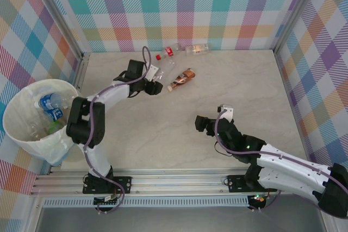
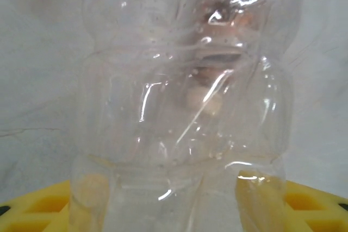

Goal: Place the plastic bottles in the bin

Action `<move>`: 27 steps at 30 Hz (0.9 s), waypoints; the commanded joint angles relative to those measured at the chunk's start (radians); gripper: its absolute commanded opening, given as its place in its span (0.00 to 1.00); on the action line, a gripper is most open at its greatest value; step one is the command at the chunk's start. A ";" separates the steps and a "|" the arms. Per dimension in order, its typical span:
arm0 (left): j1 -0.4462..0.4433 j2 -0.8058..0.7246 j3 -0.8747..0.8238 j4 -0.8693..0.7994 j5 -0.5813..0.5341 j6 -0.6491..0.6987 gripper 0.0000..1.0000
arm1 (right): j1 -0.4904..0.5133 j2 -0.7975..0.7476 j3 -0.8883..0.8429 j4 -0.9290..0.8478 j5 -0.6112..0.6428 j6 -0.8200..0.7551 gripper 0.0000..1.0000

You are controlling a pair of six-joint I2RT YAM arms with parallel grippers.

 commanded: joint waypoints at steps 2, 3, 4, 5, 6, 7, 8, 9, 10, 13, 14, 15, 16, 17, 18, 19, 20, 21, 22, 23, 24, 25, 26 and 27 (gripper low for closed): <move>-0.059 -0.271 -0.061 0.004 -0.057 -0.209 0.41 | -0.014 0.035 0.053 0.067 0.021 -0.020 1.00; -0.061 -0.328 -0.064 -0.023 -0.067 -0.247 0.40 | -0.016 0.045 0.057 0.075 0.021 -0.021 1.00; -0.065 -0.395 -0.061 -0.064 -0.081 -0.288 0.40 | -0.017 0.055 0.060 0.081 0.021 -0.025 1.00; -0.068 -0.461 -0.051 -0.130 -0.099 -0.323 0.40 | -0.019 0.066 0.065 0.087 0.021 -0.026 1.00; -0.068 -0.510 -0.036 -0.186 -0.117 -0.352 0.40 | -0.020 0.077 0.070 0.090 0.021 -0.027 1.00; -0.068 -0.576 -0.013 -0.255 -0.150 -0.376 0.40 | -0.021 0.090 0.078 0.093 0.021 -0.028 1.00; -0.068 -0.631 0.014 -0.328 -0.184 -0.392 0.40 | -0.023 0.103 0.085 0.092 0.020 -0.027 1.00; -0.068 -0.671 0.043 -0.394 -0.217 -0.402 0.40 | -0.026 0.115 0.090 0.095 0.020 -0.027 1.00; -0.068 -0.712 0.079 -0.470 -0.259 -0.411 0.41 | -0.027 0.128 0.094 0.101 0.019 -0.027 1.00; -0.068 -0.791 0.181 -0.673 -0.409 -0.423 0.41 | -0.029 0.161 0.106 0.119 0.017 -0.030 1.00; -0.066 -0.810 0.207 -0.730 -0.477 -0.417 0.41 | -0.030 0.170 0.111 0.122 0.017 -0.030 1.00; -0.065 -0.826 0.220 -0.767 -0.546 -0.399 0.41 | -0.031 0.177 0.114 0.125 0.017 -0.028 1.00; -0.058 -0.841 0.221 -0.797 -0.633 -0.375 0.42 | -0.031 0.186 0.115 0.131 0.015 -0.028 1.00; -0.042 -0.851 0.217 -0.818 -0.714 -0.357 0.43 | -0.031 0.191 0.117 0.137 0.014 -0.027 1.00; -0.011 -0.856 0.212 -0.835 -0.775 -0.339 0.43 | -0.031 0.198 0.117 0.144 0.014 -0.027 1.00; 0.035 -0.855 0.214 -0.857 -0.780 -0.328 0.43 | -0.031 0.203 0.118 0.148 0.010 -0.029 1.00; 0.080 -0.851 0.219 -0.872 -0.763 -0.326 0.43 | -0.032 0.208 0.122 0.150 0.005 -0.032 1.00; 0.127 -0.847 0.221 -0.883 -0.726 -0.326 0.42 | -0.032 0.211 0.127 0.149 0.001 -0.037 1.00; 0.182 -0.845 0.219 -0.881 -0.693 -0.326 0.42 | -0.032 0.214 0.131 0.145 -0.003 -0.041 1.00; 0.214 -0.848 0.213 -0.875 -0.688 -0.328 0.42 | -0.032 0.215 0.135 0.139 -0.006 -0.043 1.00; 0.243 -0.855 0.206 -0.867 -0.713 -0.328 0.41 | -0.032 0.213 0.138 0.132 -0.008 -0.044 1.00; 0.260 -0.862 0.194 -0.857 -0.780 -0.327 0.40 | -0.032 0.211 0.139 0.126 -0.009 -0.044 1.00; 0.272 -0.872 0.181 -0.842 -0.835 -0.322 0.39 | -0.032 0.209 0.136 0.123 -0.009 -0.042 1.00; 0.286 -0.882 0.167 -0.830 -0.887 -0.311 0.39 | -0.032 0.205 0.131 0.121 -0.011 -0.039 1.00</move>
